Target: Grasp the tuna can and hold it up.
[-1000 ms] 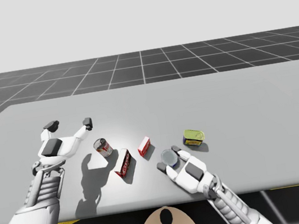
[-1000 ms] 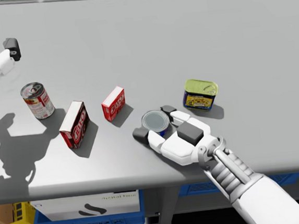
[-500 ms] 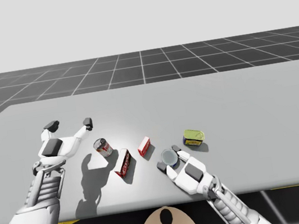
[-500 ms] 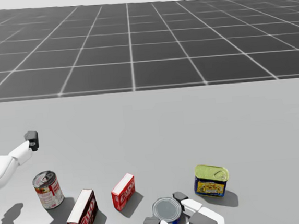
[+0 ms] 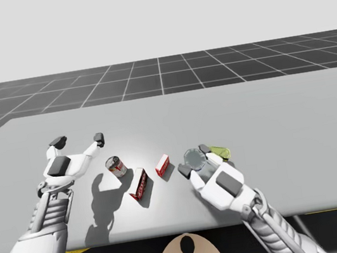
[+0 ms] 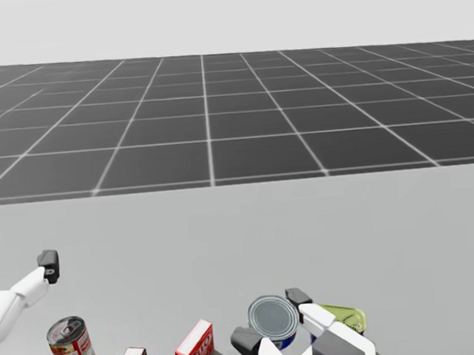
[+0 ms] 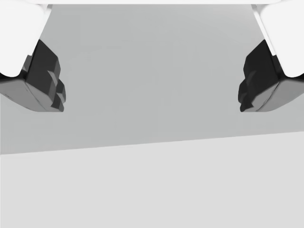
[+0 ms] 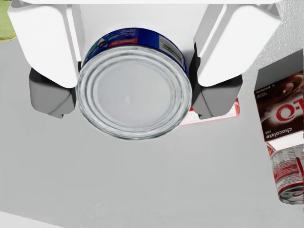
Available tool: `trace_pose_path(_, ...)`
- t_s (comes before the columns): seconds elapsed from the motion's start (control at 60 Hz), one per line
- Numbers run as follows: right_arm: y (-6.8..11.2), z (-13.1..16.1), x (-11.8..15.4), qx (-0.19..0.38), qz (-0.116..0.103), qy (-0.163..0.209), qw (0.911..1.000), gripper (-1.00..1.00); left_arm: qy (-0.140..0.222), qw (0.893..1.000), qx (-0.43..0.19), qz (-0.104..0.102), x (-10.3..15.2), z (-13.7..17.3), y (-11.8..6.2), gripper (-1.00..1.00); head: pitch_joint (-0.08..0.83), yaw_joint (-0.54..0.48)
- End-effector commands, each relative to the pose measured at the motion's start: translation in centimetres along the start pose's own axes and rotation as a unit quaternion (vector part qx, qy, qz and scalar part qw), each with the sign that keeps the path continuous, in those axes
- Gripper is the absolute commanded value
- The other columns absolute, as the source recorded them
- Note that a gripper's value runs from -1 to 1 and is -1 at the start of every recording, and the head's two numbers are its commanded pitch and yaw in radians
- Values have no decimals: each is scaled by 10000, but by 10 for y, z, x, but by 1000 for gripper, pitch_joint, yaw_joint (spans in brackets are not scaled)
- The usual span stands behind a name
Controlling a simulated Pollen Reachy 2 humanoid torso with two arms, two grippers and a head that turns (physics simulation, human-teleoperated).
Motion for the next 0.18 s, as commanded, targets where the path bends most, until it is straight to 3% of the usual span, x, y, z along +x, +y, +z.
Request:
trace_pose_path(0.017,-10,-1,65,-208,387,-952,9945,1000,-1,10000,9,3,0,-1,1,-1000,275,-64)
trace_pose_path(0.183,-21,3,121,-512,744,-1787,9798,1000,-6,10000,16,5,1,0,1,-1000,267,-67)
